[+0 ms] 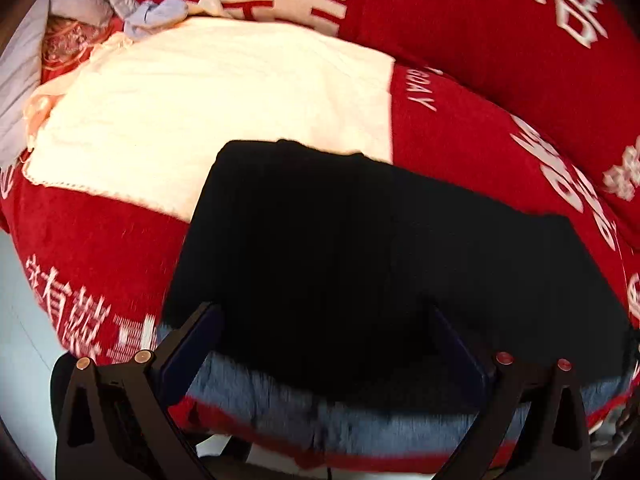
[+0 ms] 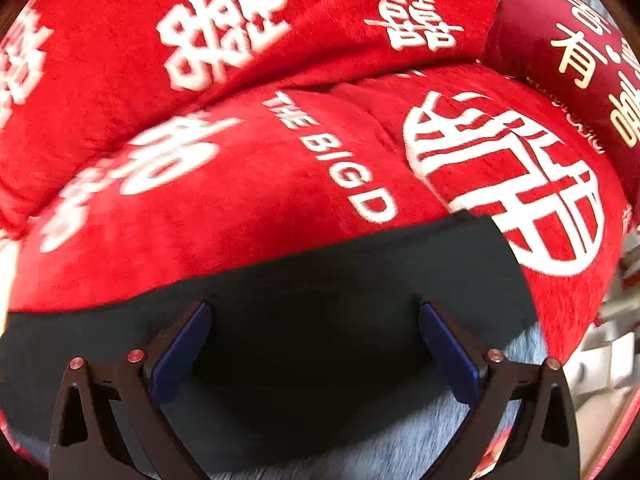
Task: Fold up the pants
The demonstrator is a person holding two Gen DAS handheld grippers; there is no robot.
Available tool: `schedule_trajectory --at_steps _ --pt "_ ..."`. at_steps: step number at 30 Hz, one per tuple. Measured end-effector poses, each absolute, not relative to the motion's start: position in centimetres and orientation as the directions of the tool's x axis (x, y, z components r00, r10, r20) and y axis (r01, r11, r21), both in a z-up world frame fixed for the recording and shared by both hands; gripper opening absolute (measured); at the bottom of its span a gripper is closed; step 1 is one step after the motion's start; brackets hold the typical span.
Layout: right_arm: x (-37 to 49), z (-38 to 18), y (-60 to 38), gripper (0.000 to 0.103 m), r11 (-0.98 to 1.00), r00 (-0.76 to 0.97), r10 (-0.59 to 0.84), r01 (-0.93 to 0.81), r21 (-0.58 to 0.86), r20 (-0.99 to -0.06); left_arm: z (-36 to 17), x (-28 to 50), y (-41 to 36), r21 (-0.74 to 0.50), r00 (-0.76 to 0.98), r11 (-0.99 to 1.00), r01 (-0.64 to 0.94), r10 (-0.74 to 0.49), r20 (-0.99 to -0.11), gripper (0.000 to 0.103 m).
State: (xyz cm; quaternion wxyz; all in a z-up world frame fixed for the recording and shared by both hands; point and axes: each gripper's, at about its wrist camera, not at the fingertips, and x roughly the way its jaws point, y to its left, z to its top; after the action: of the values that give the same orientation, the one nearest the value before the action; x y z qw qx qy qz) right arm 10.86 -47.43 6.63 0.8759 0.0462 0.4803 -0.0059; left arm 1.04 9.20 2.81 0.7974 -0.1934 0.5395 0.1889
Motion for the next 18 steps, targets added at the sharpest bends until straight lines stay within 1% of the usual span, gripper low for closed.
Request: schedule_trajectory --at_steps 3,5,6,8,9,10,12,14,15,17,18 --pt "7.2 6.8 -44.3 0.103 0.995 0.540 0.066 -0.104 0.011 -0.839 2.0 -0.5 7.0 -0.054 0.320 0.901 -0.431 0.097 -0.942 0.103" --pt "5.7 5.7 -43.6 0.103 0.988 0.514 0.071 -0.155 -0.011 -0.855 1.1 -0.9 6.3 -0.045 0.310 0.915 -0.402 0.089 -0.947 0.103" --pt "5.3 5.0 -43.9 0.103 0.987 0.501 0.075 -0.159 -0.007 -0.862 0.9 -1.1 6.5 -0.065 0.325 0.908 -0.414 0.080 -0.942 0.103" --pt "5.2 3.8 -46.0 0.103 0.993 0.488 0.084 -0.111 0.033 -0.869 0.5 -1.0 7.6 -0.132 0.324 0.884 -0.449 0.023 -0.946 0.103" --pt "5.1 3.7 -47.8 0.103 0.992 0.503 0.127 -0.078 0.102 -0.855 0.3 -0.8 7.9 -0.151 0.320 0.877 -0.456 0.003 -0.947 0.103" --pt "5.0 3.8 -48.8 0.103 0.991 0.519 0.133 -0.058 0.121 -0.845 0.3 -0.8 8.2 -0.162 0.315 0.874 -0.459 -0.010 -0.949 0.103" --pt "5.2 3.7 -51.0 0.103 0.994 0.516 0.090 0.002 0.106 -0.852 0.8 -0.8 8.0 -0.133 0.296 0.875 -0.466 0.013 -0.955 0.103" --pt "5.0 3.7 -53.2 0.103 0.990 0.510 0.069 0.068 0.120 -0.857 2.1 -1.2 6.9 -0.080 0.307 0.889 -0.451 0.070 -0.949 0.103" --pt "4.8 4.0 -54.1 0.103 0.985 0.512 0.075 0.096 0.143 -0.856 2.7 -1.4 6.0 -0.080 0.331 0.906 -0.417 0.069 -0.941 0.103" --pt "4.3 4.0 -54.9 0.103 0.978 0.528 0.104 0.098 0.182 -0.843 3.2 -1.4 4.0 -0.062 0.349 0.939 -0.339 0.065 -0.935 0.103" --pt "4.3 3.5 -55.0 0.103 0.980 0.518 0.098 0.097 0.172 -0.850 3.0 -1.5 3.3 -0.046 0.341 0.949 -0.313 0.067 -0.938 0.103"
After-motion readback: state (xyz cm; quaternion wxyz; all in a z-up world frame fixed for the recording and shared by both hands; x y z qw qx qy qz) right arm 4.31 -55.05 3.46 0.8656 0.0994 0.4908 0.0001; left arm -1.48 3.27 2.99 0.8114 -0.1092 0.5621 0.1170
